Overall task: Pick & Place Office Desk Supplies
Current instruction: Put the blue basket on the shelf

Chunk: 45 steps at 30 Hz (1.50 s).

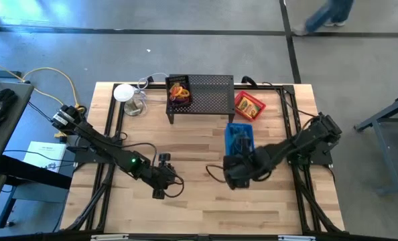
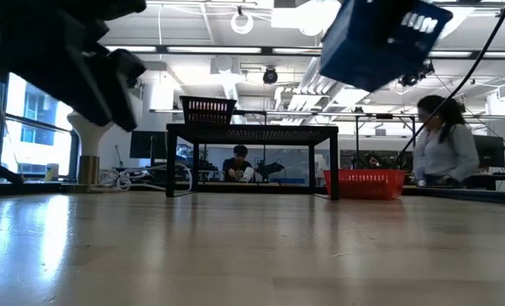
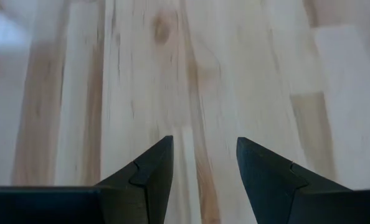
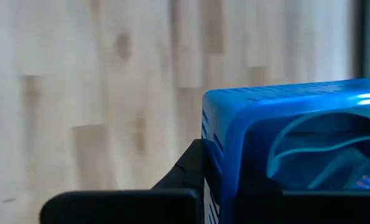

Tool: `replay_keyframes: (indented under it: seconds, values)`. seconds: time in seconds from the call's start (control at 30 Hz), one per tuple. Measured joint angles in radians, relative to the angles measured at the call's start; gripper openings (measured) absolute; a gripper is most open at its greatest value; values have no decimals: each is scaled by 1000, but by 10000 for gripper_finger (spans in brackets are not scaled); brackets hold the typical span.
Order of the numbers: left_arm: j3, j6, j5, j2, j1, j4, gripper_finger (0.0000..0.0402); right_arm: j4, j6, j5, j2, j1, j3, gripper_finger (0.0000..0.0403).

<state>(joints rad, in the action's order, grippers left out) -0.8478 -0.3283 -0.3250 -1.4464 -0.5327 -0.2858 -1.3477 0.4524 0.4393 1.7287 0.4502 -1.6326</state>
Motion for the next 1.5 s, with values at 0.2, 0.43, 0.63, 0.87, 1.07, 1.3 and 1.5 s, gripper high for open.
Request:
replay_keyframes:
  seconds: [0.2, 0.43, 0.63, 0.87, 1.07, 1.3, 1.5]
  values:
    - [-12, -108, 10, 10, 72, -9, 167, -46, -135, 59, 0, -126, -36, 3]
    - [-19, -157, 118, 95, 137, -5, 167, -43, -304, 42, 0, -239, -37, 3]
    - [-19, -205, 132, 218, 125, 19, 167, 9, -501, 42, 0, -313, -37, 3]
    - [-19, -191, 81, 320, 91, 10, 167, 81, -649, -75, 0, -483, -37, 3]
    - [-19, -137, 47, 446, 115, 1, 167, 203, -746, -161, 0, -604, -37, 3]
    - [-19, -113, -15, 589, 170, -48, 167, 284, -793, -186, 29, -693, -38, 3]
    - [-19, -112, -78, 653, 212, -105, 167, 213, -780, -185, 149, -728, -166, 3]
